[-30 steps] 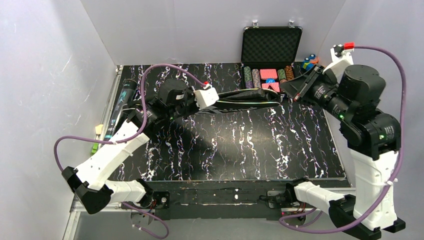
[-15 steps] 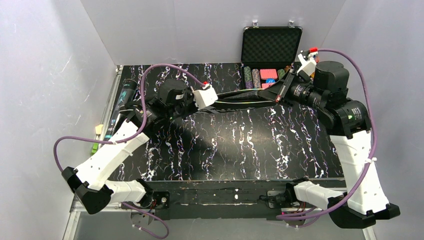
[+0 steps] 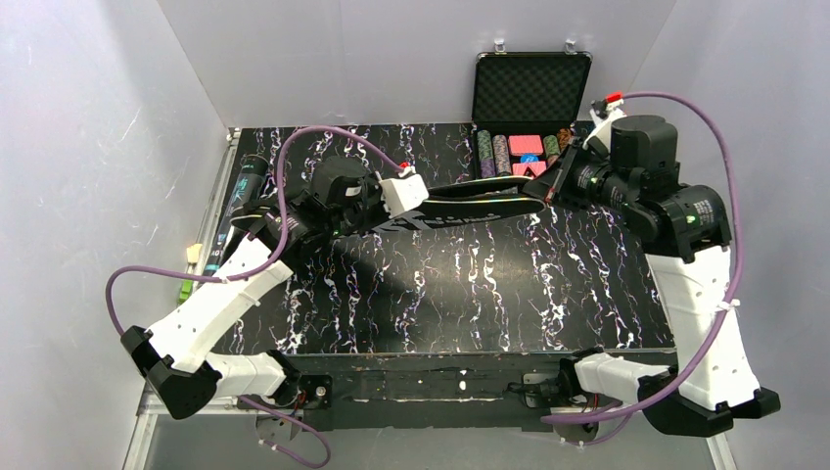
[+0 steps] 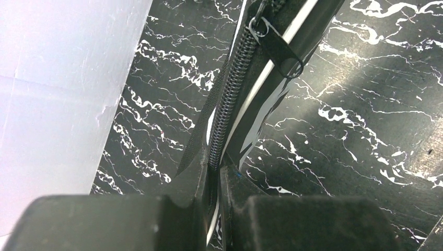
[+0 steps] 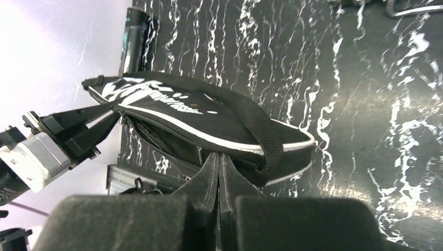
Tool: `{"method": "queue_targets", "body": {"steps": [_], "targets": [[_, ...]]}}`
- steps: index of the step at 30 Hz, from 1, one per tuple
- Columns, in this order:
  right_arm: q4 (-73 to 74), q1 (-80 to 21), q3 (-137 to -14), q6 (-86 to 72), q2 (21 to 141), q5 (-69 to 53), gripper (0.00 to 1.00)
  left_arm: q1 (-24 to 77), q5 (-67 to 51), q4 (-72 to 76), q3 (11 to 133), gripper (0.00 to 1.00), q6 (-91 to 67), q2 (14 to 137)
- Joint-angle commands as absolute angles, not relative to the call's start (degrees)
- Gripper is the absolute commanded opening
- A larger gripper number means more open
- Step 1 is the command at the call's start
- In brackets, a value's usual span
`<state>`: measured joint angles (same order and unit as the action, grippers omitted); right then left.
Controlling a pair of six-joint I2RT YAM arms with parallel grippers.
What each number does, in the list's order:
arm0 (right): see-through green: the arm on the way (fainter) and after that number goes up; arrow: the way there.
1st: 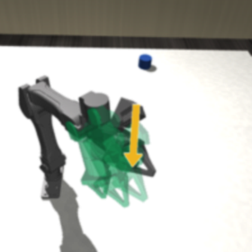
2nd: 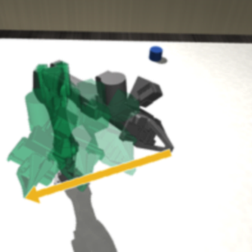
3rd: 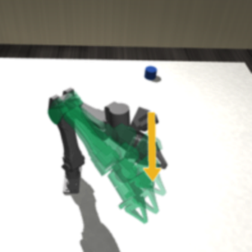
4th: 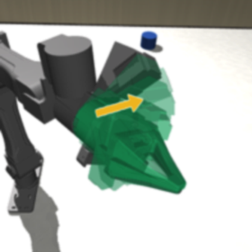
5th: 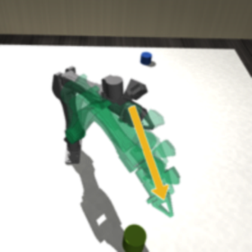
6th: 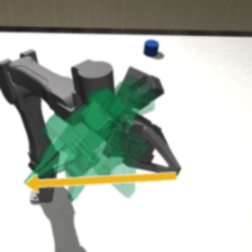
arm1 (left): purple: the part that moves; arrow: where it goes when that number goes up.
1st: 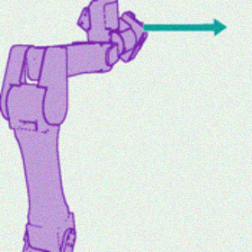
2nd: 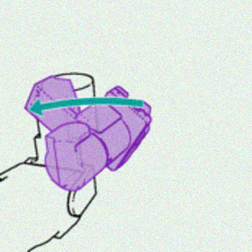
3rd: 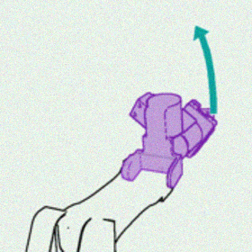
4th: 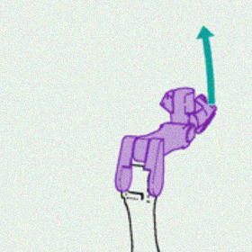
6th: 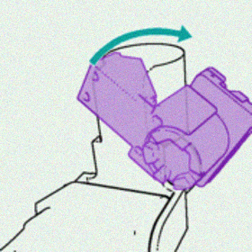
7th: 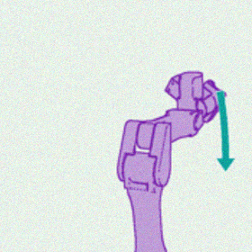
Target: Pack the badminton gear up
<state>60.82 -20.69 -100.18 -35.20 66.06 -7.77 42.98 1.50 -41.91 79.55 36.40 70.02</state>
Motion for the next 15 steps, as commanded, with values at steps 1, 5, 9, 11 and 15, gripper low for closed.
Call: {"method": "queue_targets", "body": {"steps": [1,5,9,11,15], "targets": [[65.38,-20.72,-109.67,-31.36,66.71,-3.41,0.01,43.26,0.00,-34.98,81.99,0.00,36.23,67.13],[64.60,-20.81,-116.36,-32.76,68.72,-8.26,0.05,43.24,0.00,-34.98,81.97,0.00,36.56,67.14],[56.66,-20.77,-112.49,-36.23,67.68,-17.03,0.10,43.28,0.00,-34.98,82.05,0.00,36.49,67.13],[54.75,-20.93,-109.48,-37.32,67.94,-19.87,0.10,43.25,0.00,-34.98,82.22,0.00,36.47,67.30],[53.85,-21.45,-103.43,-37.95,67.59,-20.76,0.07,43.25,0.00,-34.98,82.58,0.00,36.39,67.33]]}}
